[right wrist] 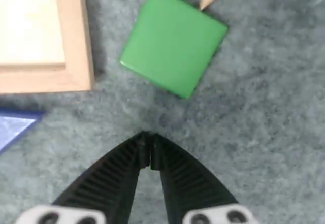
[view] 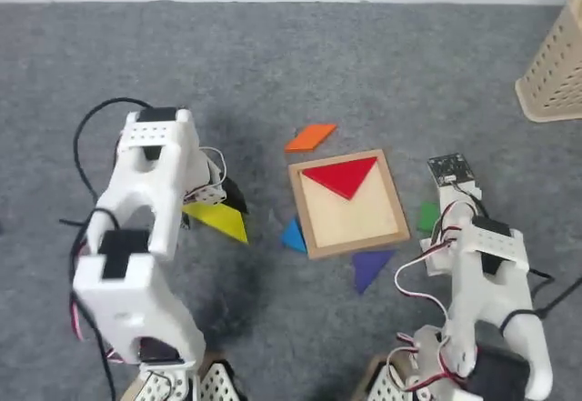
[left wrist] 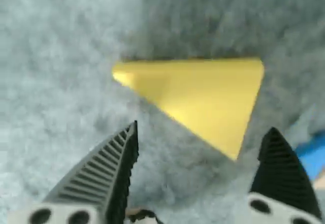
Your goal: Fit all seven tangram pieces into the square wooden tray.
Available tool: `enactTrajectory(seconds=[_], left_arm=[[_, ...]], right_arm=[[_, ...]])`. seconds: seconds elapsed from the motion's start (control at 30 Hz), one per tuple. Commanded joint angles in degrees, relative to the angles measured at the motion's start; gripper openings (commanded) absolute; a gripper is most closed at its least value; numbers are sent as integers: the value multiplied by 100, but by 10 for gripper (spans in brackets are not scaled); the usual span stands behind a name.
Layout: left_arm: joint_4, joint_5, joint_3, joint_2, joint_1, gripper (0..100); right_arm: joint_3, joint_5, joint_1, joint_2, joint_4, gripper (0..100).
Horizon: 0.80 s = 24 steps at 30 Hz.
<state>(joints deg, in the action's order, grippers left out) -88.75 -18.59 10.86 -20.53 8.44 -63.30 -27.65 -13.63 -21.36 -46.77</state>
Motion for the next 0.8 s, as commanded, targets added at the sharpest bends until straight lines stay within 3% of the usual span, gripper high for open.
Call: enactTrajectory(seconds=[0.0,0.23,0.63,0.77], left_arm=[[-79,-97,-716,-404,-44,363],[97,-62,-1974,-1468,-44,360],[132,2919,-2721,-1697,-1222,295],[132,3288,-2844,-1697,-1240,291]], right_arm=[[-9,-70,-66,-180,84,6],[-9,-70,-66,-171,84,6],[-18,-70,-57,-163,92,6],[-79,-70,-57,-198,163,6]])
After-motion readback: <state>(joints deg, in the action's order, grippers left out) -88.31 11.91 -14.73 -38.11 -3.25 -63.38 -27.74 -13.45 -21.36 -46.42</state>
